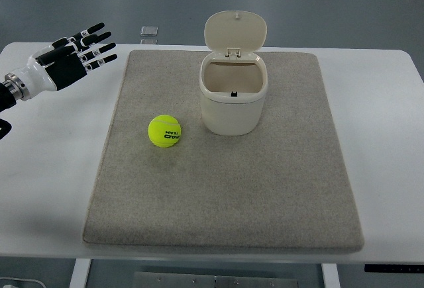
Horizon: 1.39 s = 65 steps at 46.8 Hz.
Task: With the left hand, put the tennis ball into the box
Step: 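Move the open left hand toward the yellow tennis ball on the mat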
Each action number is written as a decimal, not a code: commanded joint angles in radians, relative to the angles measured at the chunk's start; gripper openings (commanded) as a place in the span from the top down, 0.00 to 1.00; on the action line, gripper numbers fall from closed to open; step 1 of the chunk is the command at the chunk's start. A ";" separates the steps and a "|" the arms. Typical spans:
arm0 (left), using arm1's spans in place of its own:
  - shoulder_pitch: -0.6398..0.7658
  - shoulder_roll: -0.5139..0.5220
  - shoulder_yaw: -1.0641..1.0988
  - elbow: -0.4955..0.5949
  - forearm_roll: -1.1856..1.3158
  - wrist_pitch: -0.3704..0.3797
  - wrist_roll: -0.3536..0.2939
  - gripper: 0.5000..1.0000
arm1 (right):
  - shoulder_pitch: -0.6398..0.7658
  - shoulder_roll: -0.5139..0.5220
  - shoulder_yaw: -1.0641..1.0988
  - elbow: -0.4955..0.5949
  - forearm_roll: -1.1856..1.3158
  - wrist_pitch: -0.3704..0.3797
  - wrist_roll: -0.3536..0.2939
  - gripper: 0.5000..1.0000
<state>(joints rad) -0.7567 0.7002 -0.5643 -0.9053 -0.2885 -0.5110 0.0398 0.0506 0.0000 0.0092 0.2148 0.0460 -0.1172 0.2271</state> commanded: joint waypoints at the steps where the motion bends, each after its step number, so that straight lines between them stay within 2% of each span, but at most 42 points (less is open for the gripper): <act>1: 0.002 -0.001 0.001 0.000 0.000 -0.001 0.000 0.01 | 0.000 0.000 0.000 0.000 0.000 -0.001 0.000 0.12; 18: -0.010 -0.002 0.012 0.000 0.041 0.022 0.000 0.01 | 0.000 0.000 0.000 0.000 0.000 -0.001 0.000 0.12; 28: -0.009 -0.001 0.003 -0.007 0.049 -0.009 -0.015 0.01 | 0.000 0.000 0.000 0.000 0.000 -0.001 0.000 0.12; 36: -0.003 0.012 0.000 0.003 0.158 -0.064 -0.121 0.01 | 0.000 0.000 0.000 0.000 0.000 -0.001 0.000 0.12; 43: -0.004 0.018 -0.023 -0.001 0.477 -0.064 -0.184 0.01 | 0.000 0.000 0.000 0.000 0.000 -0.001 -0.002 0.12; 51: -0.001 0.024 -0.040 -0.007 0.741 -0.061 -0.287 0.01 | 0.000 0.000 0.000 0.000 0.000 0.001 0.000 0.12; 56: -0.001 0.032 -0.040 -0.010 0.908 -0.060 -0.316 0.01 | 0.000 0.000 0.000 0.000 0.000 0.001 0.000 0.12; 65: -0.001 0.062 -0.043 -0.104 1.187 -0.035 -0.414 0.01 | 0.000 0.000 0.000 0.000 0.000 0.001 0.000 0.12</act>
<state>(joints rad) -0.7580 0.7486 -0.6081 -0.9678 0.8270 -0.5585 -0.3370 0.0506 0.0000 0.0092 0.2148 0.0460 -0.1175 0.2267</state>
